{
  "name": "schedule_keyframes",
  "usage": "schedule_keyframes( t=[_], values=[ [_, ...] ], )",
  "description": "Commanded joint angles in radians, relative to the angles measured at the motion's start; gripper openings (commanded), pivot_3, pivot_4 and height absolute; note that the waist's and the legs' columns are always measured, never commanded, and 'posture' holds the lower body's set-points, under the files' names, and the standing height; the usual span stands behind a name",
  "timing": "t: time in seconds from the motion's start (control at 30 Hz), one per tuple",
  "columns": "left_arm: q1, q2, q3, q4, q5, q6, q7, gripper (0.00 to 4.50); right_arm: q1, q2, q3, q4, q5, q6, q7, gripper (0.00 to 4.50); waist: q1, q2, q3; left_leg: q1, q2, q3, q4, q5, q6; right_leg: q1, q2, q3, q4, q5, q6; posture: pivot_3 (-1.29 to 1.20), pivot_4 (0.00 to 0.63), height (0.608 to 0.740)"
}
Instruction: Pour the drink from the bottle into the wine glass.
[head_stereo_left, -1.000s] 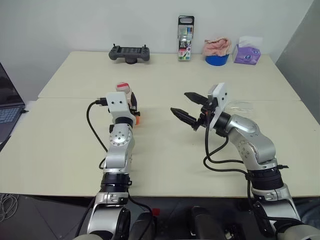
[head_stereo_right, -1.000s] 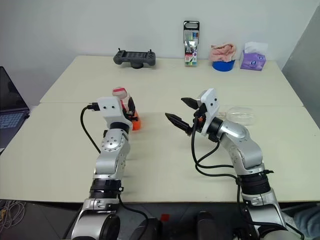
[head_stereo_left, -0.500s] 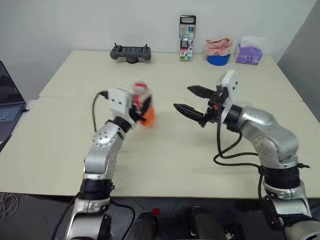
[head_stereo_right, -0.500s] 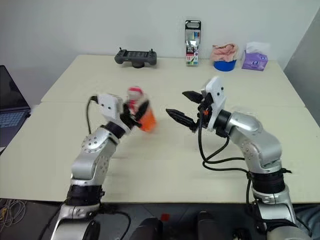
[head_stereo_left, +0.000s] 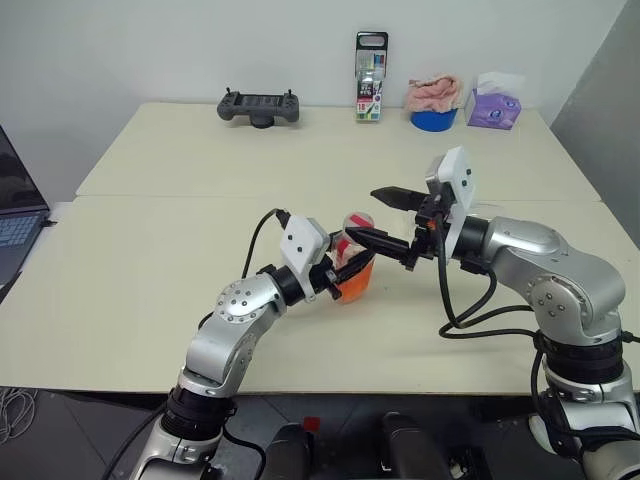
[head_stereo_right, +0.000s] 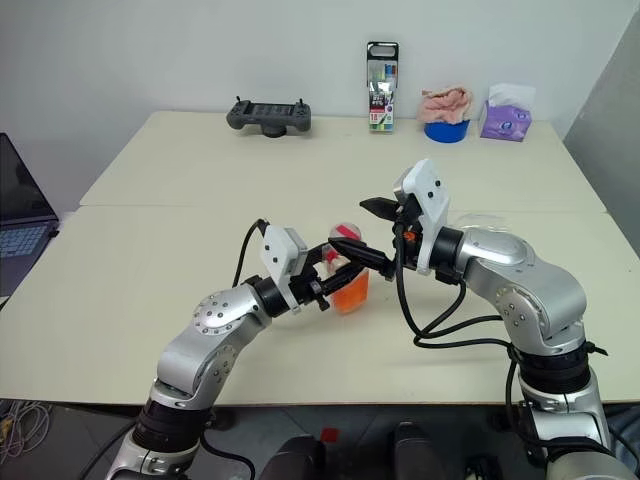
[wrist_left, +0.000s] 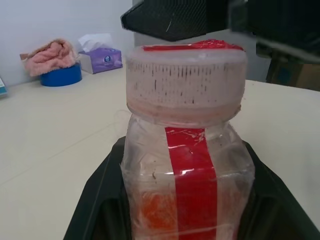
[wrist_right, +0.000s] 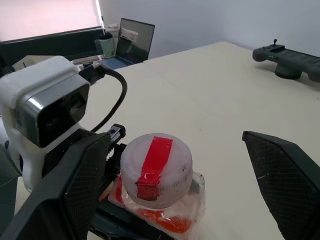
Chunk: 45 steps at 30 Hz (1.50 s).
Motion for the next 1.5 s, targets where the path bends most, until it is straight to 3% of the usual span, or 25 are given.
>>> schedule_keyframes(
  t=[0.03, 0.1, 0.17, 0.4, 0.43, 0.57, 0.67, 0.73, 0.87, 1.0, 1.07, 1.1, 1.3, 1.5],
  values=[
    [-0.022, -0.013, 0.004, -0.033, 0.002, -0.032, -0.005, 1.90, -0.001, -0.013, 0.008, -0.031, -0.016, -0.013, -0.007, 4.50, 0.000, 0.000, 0.000, 0.000, 0.000, 0.000, 0.000, 0.000, 0.000, 0.000, 0.000, 0.000, 0.000, 0.000, 0.000, 0.00, 0.150, 0.740],
    [-0.020, -0.016, 0.002, -0.035, 0.003, -0.031, -0.005, 1.90, -0.001, -0.014, 0.016, -0.027, -0.030, -0.021, -0.011, 4.50, 0.000, 0.000, 0.000, 0.000, 0.000, 0.000, 0.000, 0.000, 0.000, 0.000, 0.000, 0.000, 0.000, 0.000, 0.000, 0.00, 0.150, 0.740],
    [-0.014, -0.020, -0.003, -0.038, 0.006, -0.032, -0.003, 1.90, 0.001, -0.016, 0.025, -0.024, -0.042, -0.026, -0.009, 4.11, 0.000, 0.000, 0.000, 0.000, 0.000, 0.000, 0.000, 0.000, 0.000, 0.000, 0.000, 0.000, 0.000, 0.000, 0.000, 0.00, 0.150, 0.740],
    [-0.006, -0.035, -0.007, -0.049, 0.019, -0.031, 0.001, 1.90, -0.007, -0.023, 0.035, -0.001, -0.058, -0.045, 0.002, 1.89, 0.000, 0.000, 0.000, 0.000, 0.000, 0.000, 0.000, 0.000, 0.000, 0.000, 0.000, 0.000, 0.000, 0.000, 0.001, 0.00, 0.150, 0.740],
    [-0.005, -0.035, -0.005, -0.050, 0.019, -0.030, 0.000, 1.90, -0.011, -0.023, 0.033, 0.003, -0.056, -0.048, 0.004, 1.83, 0.000, 0.000, 0.000, 0.000, 0.000, 0.000, 0.000, 0.000, 0.000, 0.000, 0.000, 0.000, 0.000, 0.000, 0.001, 0.00, 0.150, 0.740],
    [-0.014, -0.036, 0.013, -0.058, -0.011, -0.017, -0.012, 1.90, -0.024, -0.062, 0.024, 0.030, 0.016, -0.097, 0.181, 1.83, 0.000, 0.000, 0.000, 0.000, 0.000, 0.000, 0.000, 0.000, 0.000, 0.000, 0.000, 0.000, -0.001, 0.000, 0.001, 0.00, 0.150, 0.740],
    [-0.044, -0.033, 0.026, -0.056, -0.055, 0.014, -0.046, 1.89, -0.054, -0.174, 0.043, 0.059, 0.169, -0.107, 0.594, 1.83, 0.001, 0.000, 0.001, -0.001, 0.000, 0.000, 0.000, 0.000, 0.000, 0.000, 0.000, 0.000, -0.002, 0.000, 0.001, 0.00, 0.150, 0.740],
    [-0.066, -0.029, 0.033, -0.059, -0.087, 0.043, -0.067, 1.89, -0.111, -0.208, 0.090, 0.136, 0.146, -0.158, 0.758, 1.83, 0.002, 0.001, 0.002, -0.001, -0.001, 0.000, 0.000, 0.000, 0.000, 0.001, 0.000, 0.000, -0.002, 0.000, 0.001, 0.00, 0.150, 0.740],
    [-0.102, -0.017, 0.045, -0.054, -0.126, 0.074, -0.076, 1.89, -0.224, -0.184, 0.151, 0.302, 0.058, -0.251, 0.898, 1.83, -0.010, 0.001, 0.002, 0.003, 0.001, 0.002, 0.000, 0.000, 0.000, 0.002, 0.001, 0.000, -0.002, -0.002, 0.003, 0.00, 0.150, 0.740],
    [-0.121, -0.016, 0.036, -0.037, -0.116, 0.067, -0.065, 1.89, -0.268, -0.176, 0.182, 0.409, -0.047, -0.358, 0.953, 1.83, -0.009, 0.001, 0.002, 0.002, 0.003, 0.000, -0.001, 0.000, 0.000, 0.001, 0.004, 0.000, -0.001, -0.002, 0.003, 0.00, 0.150, 0.740],
    [-0.103, -0.017, 0.030, -0.053, -0.111, 0.068, -0.051, 1.88, -0.291, -0.167, 0.151, 0.456, -0.024, -0.322, 0.955, 1.83, -0.005, 0.001, 0.002, 0.001, 0.003, 0.000, 0.000, 0.000, 0.000, 0.000, 0.003, 0.000, -0.001, 0.000, 0.000, 0.00, 0.150, 0.740],
    [-0.097, -0.021, 0.028, -0.059, -0.107, 0.067, -0.042, 1.88, -0.296, -0.163, 0.138, 0.468, -0.024, -0.324, 0.950, 2.55, -0.003, 0.001, 0.002, 0.001, 0.002, 0.000, 0.000, 0.000, 0.000, 0.000, 0.003, 0.000, -0.001, 0.001, -0.001, 0.00, 0.150, 0.740],
    [-0.094, -0.042, 0.026, -0.048, -0.077, 0.038, -0.011, 1.88, -0.288, -0.156, 0.092, 0.435, 0.016, -0.260, 0.909, 4.48, 0.001, 0.001, 0.002, 0.000, 0.000, 0.000, 0.001, 0.000, 0.000, 0.001, -0.001, 0.000, -0.002, 0.001, -0.001, 0.00, 0.150, 0.740],
    [-0.070, -0.037, 0.033, -0.058, -0.088, 0.039, -0.018, 1.87, -0.225, -0.143, -0.014, 0.344, 0.009, -0.246, 0.707, 4.50, 0.001, 0.001, 0.002, 0.000, 0.000, 0.000, 0.000, 0.000, 0.000, 0.000, -0.001, 0.000, -0.002, 0.001, -0.001, 0.00, 0.150, 0.740]
  ],
)
